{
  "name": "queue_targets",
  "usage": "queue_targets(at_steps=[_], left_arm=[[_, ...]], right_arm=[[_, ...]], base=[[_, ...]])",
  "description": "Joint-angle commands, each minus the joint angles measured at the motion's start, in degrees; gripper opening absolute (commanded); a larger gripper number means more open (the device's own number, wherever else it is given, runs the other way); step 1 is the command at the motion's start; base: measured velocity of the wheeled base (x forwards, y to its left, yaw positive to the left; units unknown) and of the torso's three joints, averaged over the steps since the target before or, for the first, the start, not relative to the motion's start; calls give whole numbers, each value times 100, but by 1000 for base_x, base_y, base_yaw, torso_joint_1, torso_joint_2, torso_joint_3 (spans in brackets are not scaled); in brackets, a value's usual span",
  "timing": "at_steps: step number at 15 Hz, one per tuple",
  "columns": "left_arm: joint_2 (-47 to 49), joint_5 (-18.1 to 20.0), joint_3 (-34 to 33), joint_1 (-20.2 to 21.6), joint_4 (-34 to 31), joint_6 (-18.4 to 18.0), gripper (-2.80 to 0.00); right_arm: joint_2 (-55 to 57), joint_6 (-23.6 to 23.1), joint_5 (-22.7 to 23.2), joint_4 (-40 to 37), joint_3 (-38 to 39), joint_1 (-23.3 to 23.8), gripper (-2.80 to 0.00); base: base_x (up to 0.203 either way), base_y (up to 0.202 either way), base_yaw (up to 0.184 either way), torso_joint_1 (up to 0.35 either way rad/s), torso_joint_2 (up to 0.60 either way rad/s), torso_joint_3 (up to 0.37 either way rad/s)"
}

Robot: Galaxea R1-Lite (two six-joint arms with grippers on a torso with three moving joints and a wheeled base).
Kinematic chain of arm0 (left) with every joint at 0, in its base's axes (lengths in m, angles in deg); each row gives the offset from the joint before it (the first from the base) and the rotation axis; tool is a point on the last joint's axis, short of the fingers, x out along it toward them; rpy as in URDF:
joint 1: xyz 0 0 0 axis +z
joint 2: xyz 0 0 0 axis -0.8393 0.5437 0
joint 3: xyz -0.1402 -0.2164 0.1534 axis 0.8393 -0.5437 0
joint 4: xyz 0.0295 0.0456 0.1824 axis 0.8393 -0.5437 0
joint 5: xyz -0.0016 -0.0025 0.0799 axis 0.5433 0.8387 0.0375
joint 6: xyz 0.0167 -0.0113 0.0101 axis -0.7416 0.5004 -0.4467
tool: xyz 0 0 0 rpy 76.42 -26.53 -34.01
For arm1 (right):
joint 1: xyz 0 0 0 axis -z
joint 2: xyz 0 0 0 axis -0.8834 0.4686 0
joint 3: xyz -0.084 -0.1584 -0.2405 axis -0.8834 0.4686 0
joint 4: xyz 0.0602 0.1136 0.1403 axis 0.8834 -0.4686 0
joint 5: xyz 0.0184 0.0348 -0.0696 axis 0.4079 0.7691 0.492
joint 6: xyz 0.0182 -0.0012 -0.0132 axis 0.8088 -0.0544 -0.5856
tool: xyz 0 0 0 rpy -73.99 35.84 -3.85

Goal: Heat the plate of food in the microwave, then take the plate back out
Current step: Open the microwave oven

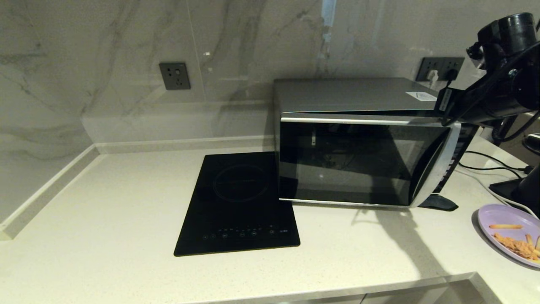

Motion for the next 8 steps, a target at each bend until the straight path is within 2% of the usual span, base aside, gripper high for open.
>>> queue_targets(at_steps=[1, 5, 8], left_arm=[[9, -3, 0, 1, 3, 6, -280], [9, -3, 0, 1, 3, 6, -280], [9, -3, 0, 1, 3, 6, -280]], right_arm=[[-419, 8, 36, -53, 416, -9, -280], [-1074, 0, 237, -242, 919, -24, -280], [-1705, -1, 553, -611, 1222, -40, -280]], base=[[0, 0, 0, 0, 0, 0], [0, 0, 0, 0, 0, 0], [0, 0, 0, 0, 0, 0]])
